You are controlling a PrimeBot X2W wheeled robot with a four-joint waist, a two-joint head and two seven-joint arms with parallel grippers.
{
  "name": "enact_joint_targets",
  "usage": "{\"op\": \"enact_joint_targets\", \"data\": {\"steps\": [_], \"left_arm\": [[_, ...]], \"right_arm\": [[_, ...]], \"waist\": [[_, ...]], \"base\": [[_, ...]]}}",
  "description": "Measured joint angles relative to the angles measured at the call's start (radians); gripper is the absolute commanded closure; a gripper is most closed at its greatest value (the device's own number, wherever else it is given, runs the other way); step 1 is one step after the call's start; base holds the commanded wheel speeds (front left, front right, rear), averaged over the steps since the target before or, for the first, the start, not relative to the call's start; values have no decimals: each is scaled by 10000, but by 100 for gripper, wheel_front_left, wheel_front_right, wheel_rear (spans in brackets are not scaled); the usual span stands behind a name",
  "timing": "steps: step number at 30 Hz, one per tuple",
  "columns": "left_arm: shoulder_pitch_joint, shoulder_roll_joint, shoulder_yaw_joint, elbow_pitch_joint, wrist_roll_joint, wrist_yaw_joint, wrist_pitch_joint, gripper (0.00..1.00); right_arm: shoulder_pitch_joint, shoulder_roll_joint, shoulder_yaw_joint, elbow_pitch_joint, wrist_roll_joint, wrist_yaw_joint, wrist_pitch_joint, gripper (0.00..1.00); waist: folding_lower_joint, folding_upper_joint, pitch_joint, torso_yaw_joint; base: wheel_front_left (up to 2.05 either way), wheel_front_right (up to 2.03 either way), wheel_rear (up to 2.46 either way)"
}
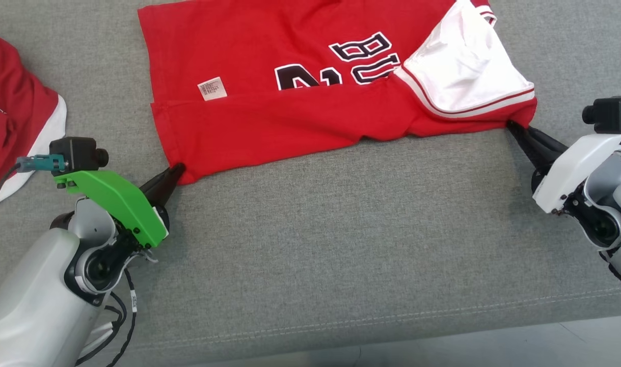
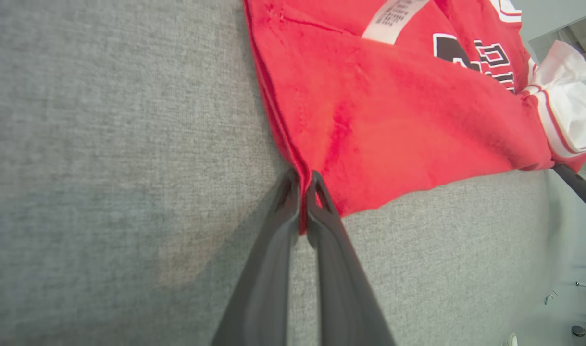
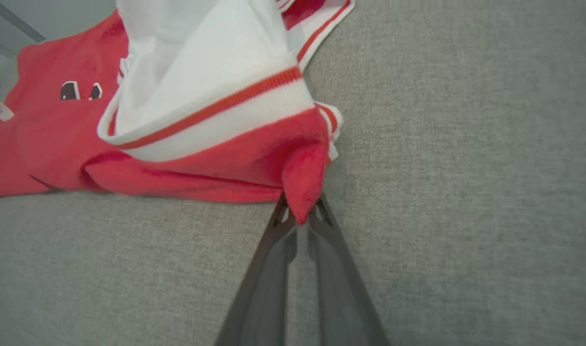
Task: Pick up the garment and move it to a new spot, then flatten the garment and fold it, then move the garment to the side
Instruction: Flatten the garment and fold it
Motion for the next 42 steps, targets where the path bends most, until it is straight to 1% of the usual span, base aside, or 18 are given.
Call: {"op": "enact_joint_targets", "data": {"steps": [5, 9, 14, 18, 24, 29, 33, 34, 37, 39, 42], "left_arm": [[12, 267, -27, -6, -4, -86, 153, 100], [102, 353, 59, -186, -167, -178, 215, 100], [446, 481, 59, -537, -443, -282, 370, 100], [842, 529, 48, -823, -472, -320, 339, 100], [1839, 849, 17, -1189, -472, -299, 163, 100], [2656, 1087, -2, -1670, -608, -251, 134, 100], [2872, 1212, 27, -1996, -715, -242, 136, 100], [2921, 1283, 58, -2128, -715, -165, 134, 100], [3122, 1540, 190, -2537, -752, -153, 125, 100], [3233, 1659, 236, -2805, -792, -67, 121, 100], [3371, 1766, 349, -3172, -811, 29, 81, 100]], "right_arm": [[-109, -504, -10, -73, 267, 46, 487, 100], [-127, -830, -21, -345, 577, 90, 880, 100], [2, -1085, 4, -754, 1133, 90, 1484, 100], [599, -1216, 128, -1095, 1317, 90, 1651, 100], [1771, -1482, 167, -1492, 1755, 92, 1638, 100], [2689, -1770, 44, -1866, 2102, 104, 1363, 100], [3330, -2057, -105, -2176, 2397, 90, 1189, 100], [3451, -2090, -105, -2301, 2441, 88, 1158, 100], [3707, -2243, -123, -2731, 2468, 73, 1114, 100], [3833, -2420, -151, -2978, 2499, 59, 1060, 100], [3955, -2679, -228, -3342, 2535, -35, 1022, 100]], "waist": [[0, 0, -203, -28], [0, 0, -378, -31], [0, 0, -567, -43], [0, 0, -670, -41], [0, 0, -731, -79], [0, 0, -764, -100], [0, 0, -785, -30], [0, 0, -803, -10], [0, 0, -838, 15], [0, 0, -856, 18], [0, 0, -875, 9]], "base": [[0, 0, 0], [0, 0, 0], [0, 0, 0], [0, 0, 0], [0, 0, 0], [0, 0, 0], [0, 0, 0], [0, 0, 0], [0, 0, 0], [0, 0, 0], [0, 0, 0]]}}
